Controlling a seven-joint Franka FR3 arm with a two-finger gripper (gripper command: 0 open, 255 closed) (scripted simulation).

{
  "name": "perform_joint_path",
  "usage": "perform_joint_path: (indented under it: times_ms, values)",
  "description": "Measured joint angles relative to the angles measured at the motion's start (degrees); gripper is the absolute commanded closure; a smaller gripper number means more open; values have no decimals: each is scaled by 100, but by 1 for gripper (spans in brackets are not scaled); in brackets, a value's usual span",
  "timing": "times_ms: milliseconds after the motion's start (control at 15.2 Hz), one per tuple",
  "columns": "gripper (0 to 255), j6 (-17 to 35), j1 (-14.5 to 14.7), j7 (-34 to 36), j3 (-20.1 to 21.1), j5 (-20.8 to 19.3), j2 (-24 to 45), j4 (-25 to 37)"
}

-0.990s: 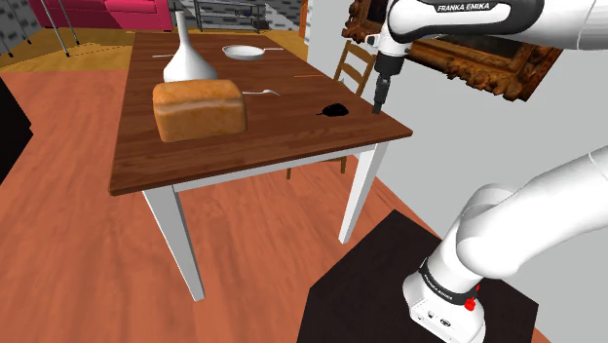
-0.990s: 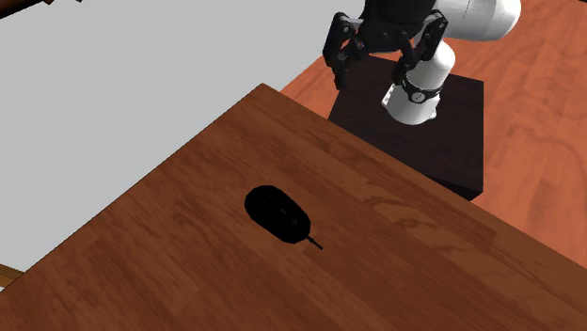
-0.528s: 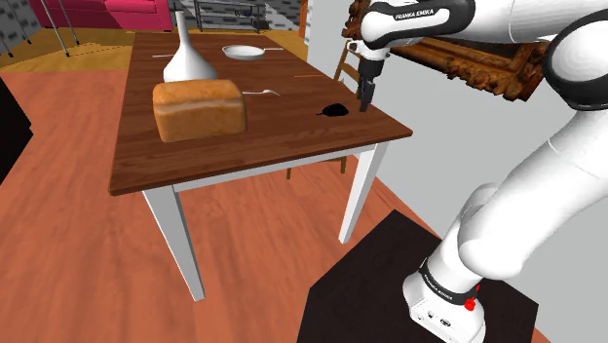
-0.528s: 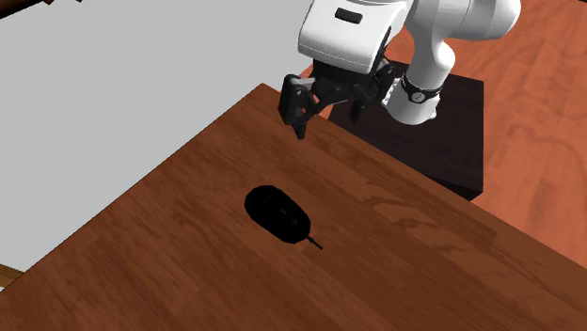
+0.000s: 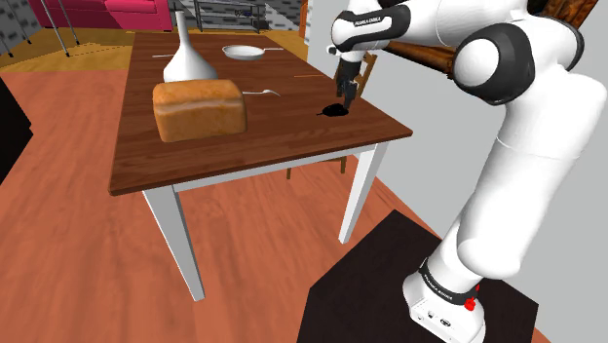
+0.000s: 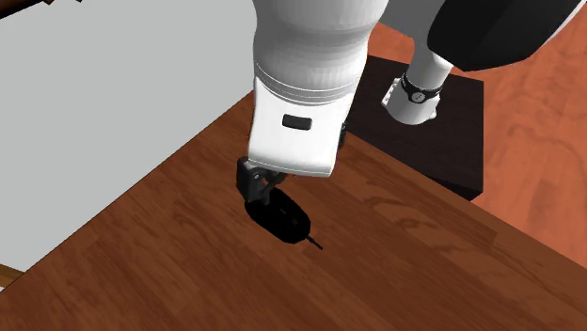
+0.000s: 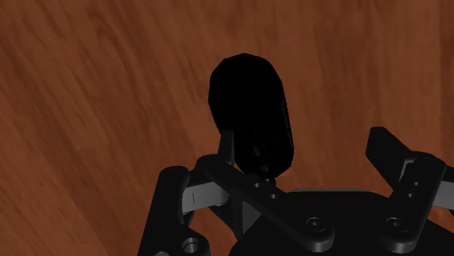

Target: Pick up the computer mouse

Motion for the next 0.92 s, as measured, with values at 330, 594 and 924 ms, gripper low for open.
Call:
perform_joint_path:
  times_ms: [330, 594, 924]
  values:
    - [0, 130, -183, -603, 95, 343, 696, 515]
    - [0, 381, -185, -632, 115, 381, 769, 331]
    - [255, 508, -178, -634, 121, 388, 773, 219]
